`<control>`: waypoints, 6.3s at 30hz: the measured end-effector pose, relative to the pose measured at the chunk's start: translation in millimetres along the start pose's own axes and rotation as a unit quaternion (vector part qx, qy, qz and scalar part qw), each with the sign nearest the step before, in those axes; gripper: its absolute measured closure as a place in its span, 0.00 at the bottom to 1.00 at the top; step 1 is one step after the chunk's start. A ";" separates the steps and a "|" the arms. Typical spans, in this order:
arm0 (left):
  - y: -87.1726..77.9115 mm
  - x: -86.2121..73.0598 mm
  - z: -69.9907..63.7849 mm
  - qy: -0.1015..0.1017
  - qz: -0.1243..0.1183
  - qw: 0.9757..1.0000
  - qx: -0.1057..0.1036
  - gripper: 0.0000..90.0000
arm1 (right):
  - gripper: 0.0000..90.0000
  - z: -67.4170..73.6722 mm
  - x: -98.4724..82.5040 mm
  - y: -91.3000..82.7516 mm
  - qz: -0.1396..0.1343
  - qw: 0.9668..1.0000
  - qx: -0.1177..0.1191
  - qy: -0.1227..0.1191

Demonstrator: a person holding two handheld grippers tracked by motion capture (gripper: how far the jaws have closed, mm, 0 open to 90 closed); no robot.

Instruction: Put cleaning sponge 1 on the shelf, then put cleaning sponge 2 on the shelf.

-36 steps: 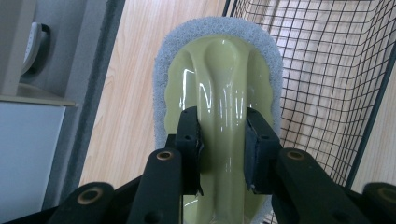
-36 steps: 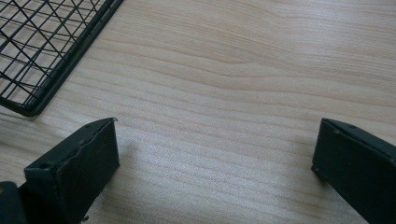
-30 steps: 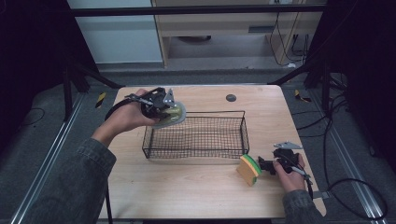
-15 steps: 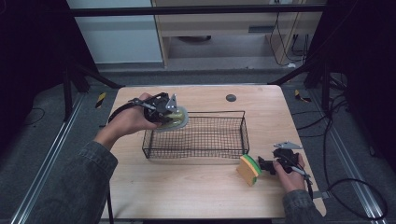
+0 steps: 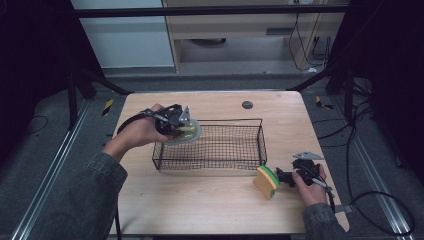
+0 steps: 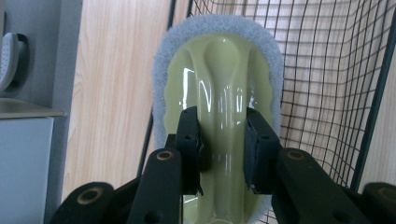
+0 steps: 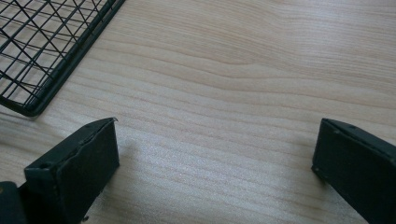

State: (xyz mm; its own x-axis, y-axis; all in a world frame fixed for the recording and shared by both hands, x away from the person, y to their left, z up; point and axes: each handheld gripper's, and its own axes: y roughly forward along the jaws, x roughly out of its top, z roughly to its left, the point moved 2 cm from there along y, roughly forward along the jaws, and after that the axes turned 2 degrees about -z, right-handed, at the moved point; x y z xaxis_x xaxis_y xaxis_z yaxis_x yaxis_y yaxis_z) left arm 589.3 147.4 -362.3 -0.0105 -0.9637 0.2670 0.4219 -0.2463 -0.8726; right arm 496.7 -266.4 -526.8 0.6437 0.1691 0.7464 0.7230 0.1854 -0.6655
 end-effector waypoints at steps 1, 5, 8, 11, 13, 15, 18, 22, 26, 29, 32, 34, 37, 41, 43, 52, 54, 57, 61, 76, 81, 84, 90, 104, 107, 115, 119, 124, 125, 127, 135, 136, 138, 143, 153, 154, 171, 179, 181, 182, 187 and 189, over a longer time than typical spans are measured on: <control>0.8 -0.8 -0.4 0.000 -0.001 1.000 -0.001 0.78 | 0.01 0.0 0.0 0.0 0.000 1.000 0.000 0.000; 5.3 -4.9 -3.2 0.000 0.000 1.000 -0.008 0.78 | 0.01 0.0 0.0 0.0 0.000 1.000 0.000 0.000; 10.0 -8.5 -5.4 -0.002 0.002 1.000 -0.013 0.78 | 0.01 0.0 0.0 0.0 0.000 1.000 0.000 0.000; 13.3 -12.0 -6.4 -0.004 0.006 1.000 -0.015 0.79 | 0.01 -0.2 0.0 0.1 -0.001 1.000 0.000 -0.002; 14.3 -14.1 -7.0 -0.008 0.006 1.000 -0.018 0.79 | 0.01 -0.2 0.0 0.1 -0.001 1.000 0.000 -0.002; 15.2 -16.0 -8.0 -0.008 0.006 1.000 -0.021 0.79 | 0.01 -0.2 0.0 0.1 -0.001 1.000 0.000 -0.001; 16.1 -18.6 -8.7 -0.008 0.008 1.000 -0.023 0.79 | 0.01 -0.2 0.0 0.1 -0.001 1.000 0.000 -0.002; 16.3 -21.2 -9.1 -0.009 0.011 1.000 -0.024 0.79 | 0.01 -0.2 0.0 0.1 -0.001 1.000 0.000 -0.002; 18.0 -25.3 -9.3 -0.013 0.015 0.999 -0.027 0.79 | 0.01 -0.2 0.0 0.2 -0.001 1.000 0.000 -0.002; 20.2 -27.3 -9.5 -0.018 0.017 0.999 -0.027 0.79 | 0.01 -0.3 0.0 0.2 -0.001 1.000 0.000 -0.002; 24.5 -29.0 -11.1 -0.019 0.020 0.999 -0.032 0.79 | 0.01 -0.2 0.0 0.1 -0.001 1.000 0.000 -0.002; 27.5 -29.8 -12.6 -0.024 0.023 0.999 -0.036 0.79 | 0.01 -0.2 0.0 0.1 -0.001 1.000 0.000 -0.002; 33.3 -31.5 -15.2 -0.022 0.027 0.999 -0.039 0.79 | 0.01 -0.1 0.1 0.2 -0.002 1.000 0.000 -0.001; 40.4 -35.1 -17.2 -0.025 0.031 0.998 -0.044 0.79 | 0.01 -0.1 0.1 0.1 -0.001 1.000 0.000 0.000; 43.5 -36.9 -18.2 -0.029 0.029 0.998 -0.047 0.79 | 0.01 -0.1 0.1 0.1 -0.001 1.000 0.000 -0.001; 52.6 -39.5 -19.8 -0.042 0.024 0.998 -0.051 0.78 | 0.01 -0.1 0.1 0.1 -0.001 1.000 0.000 0.000; 54.4 -38.6 -18.7 -0.043 0.024 0.998 -0.048 0.78 | 0.01 -0.1 0.1 0.1 -0.001 1.000 0.000 0.000; 57.7 -36.6 -19.1 -0.049 0.026 0.997 -0.049 0.78 | 0.01 -0.1 0.1 0.1 -0.001 1.000 0.000 -0.001; 62.6 -33.3 -20.6 -0.051 0.030 0.997 -0.053 0.78 | 0.01 -0.1 0.1 0.2 -0.002 1.000 0.000 -0.001; 65.1 -29.9 -24.5 -0.070 0.004 0.996 -0.052 0.73 | 0.01 -0.2 0.1 0.2 -0.002 1.000 0.000 -0.001; 56.6 -27.0 -24.2 -0.080 -0.019 0.996 -0.043 0.72 | 0.01 -0.1 0.1 0.1 -0.001 1.000 0.000 -0.001; 52.4 -26.0 -23.6 -0.085 -0.027 0.995 -0.038 0.70 | 0.01 -0.1 0.1 0.1 -0.001 1.000 0.000 -0.001; 41.2 -24.2 -20.7 -0.105 -0.045 0.993 -0.008 0.61 | 0.01 -0.1 0.1 0.1 -0.001 1.000 0.000 -0.001; 12.3 -28.9 -30.4 -0.208 -0.126 0.969 0.049 0.13 | 0.00 -0.6 0.1 0.5 -0.001 1.000 0.001 -0.002; 5.8 -36.4 -37.6 -0.234 -0.148 0.959 0.058 0.07 | 0.00 -0.8 0.2 0.5 -0.002 1.000 0.001 -0.002; -3.2 -65.9 -70.2 -0.318 -0.195 0.922 0.100 0.05 | 0.01 -1.6 -0.2 -0.2 -0.002 1.000 0.008 -0.003; -6.1 -86.1 -94.3 -0.335 -0.194 0.911 0.140 0.05 | 0.07 -3.5 1.7 -1.7 -0.002 1.000 0.010 -0.006; -2.7 -116.0 -122.1 -0.388 -0.171 0.895 0.136 0.05 | 0.08 -4.4 3.3 -13.8 0.008 1.000 -0.008 -0.026; -1.7 -120.9 -126.5 -0.391 -0.165 0.895 0.138 0.05 | 0.09 -3.8 2.8 -17.2 0.012 1.000 -0.007 -0.028; 2.5 -130.8 -133.3 -0.393 -0.147 0.897 0.137 0.05 | 0.11 -3.4 0.4 -24.0 0.024 0.999 -0.006 -0.033; 31.9 -153.6 -145.7 -0.431 -0.125 0.888 0.102 0.05 | 0.19 -0.3 -9.1 -45.9 0.065 0.997 0.019 -0.042; 34.2 -154.8 -145.4 -0.433 -0.123 0.887 0.100 0.05 | 0.19 2.0 -10.0 -48.2 0.072 0.996 0.022 -0.045; 38.7 -157.2 -145.2 -0.440 -0.124 0.884 0.096 0.05 | 0.21 7.9 -11.9 -53.8 0.081 0.995 0.026 -0.057; 50.9 -160.1 -146.6 -0.448 -0.111 0.884 0.078 0.05 | 0.22 25.5 -16.5 -66.6 0.105 0.991 0.047 -0.074; 58.3 -159.0 -148.1 -0.449 -0.106 0.885 0.065 0.05 | 0.20 63.5 -8.5 -96.3 0.127 0.983 0.071 -0.108; 59.1 -158.4 -147.8 -0.450 -0.107 0.884 0.063 0.04 | 0.19 66.7 -5.7 -98.5 0.131 0.983 0.075 -0.108; 63.2 -159.6 -148.8 -0.452 -0.127 0.881 0.062 0.00 | 0.21 94.7 64.3 -106.8 0.179 0.968 0.067 -0.162; 63.8 -160.0 -149.1 -0.449 -0.132 0.882 0.063 0.00 | 0.25 100.2 76.1 -76.1 0.210 0.963 0.072 -0.156; 63.8 -160.2 -149.2 -0.448 -0.133 0.882 0.063 0.00 | 0.29 100.8 75.6 -68.1 0.220 0.961 0.075 -0.151; 63.8 -160.2 -149.2 -0.448 -0.133 0.882 0.063 0.00 | 0.30 101.1 74.9 -65.0 0.223 0.960 0.075 -0.150; 64.1 -160.3 -149.2 -0.447 -0.135 0.882 0.063 0.00 | 0.45 102.6 70.6 -57.8 0.236 0.957 0.087 -0.144; 64.1 -160.4 -149.2 -0.446 -0.136 0.882 0.063 0.00 | 0.54 101.8 69.9 -58.5 0.236 0.957 0.093 -0.144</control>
State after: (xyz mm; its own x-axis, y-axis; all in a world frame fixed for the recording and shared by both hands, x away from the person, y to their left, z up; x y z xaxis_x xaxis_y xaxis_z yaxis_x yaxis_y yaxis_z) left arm 482.8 270.8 -522.1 0.5673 -0.3916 0.7245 0.6119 -0.3883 -0.6890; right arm 473.9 -166.9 -436.0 0.7719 0.5314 0.3490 0.2951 0.1868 -0.9370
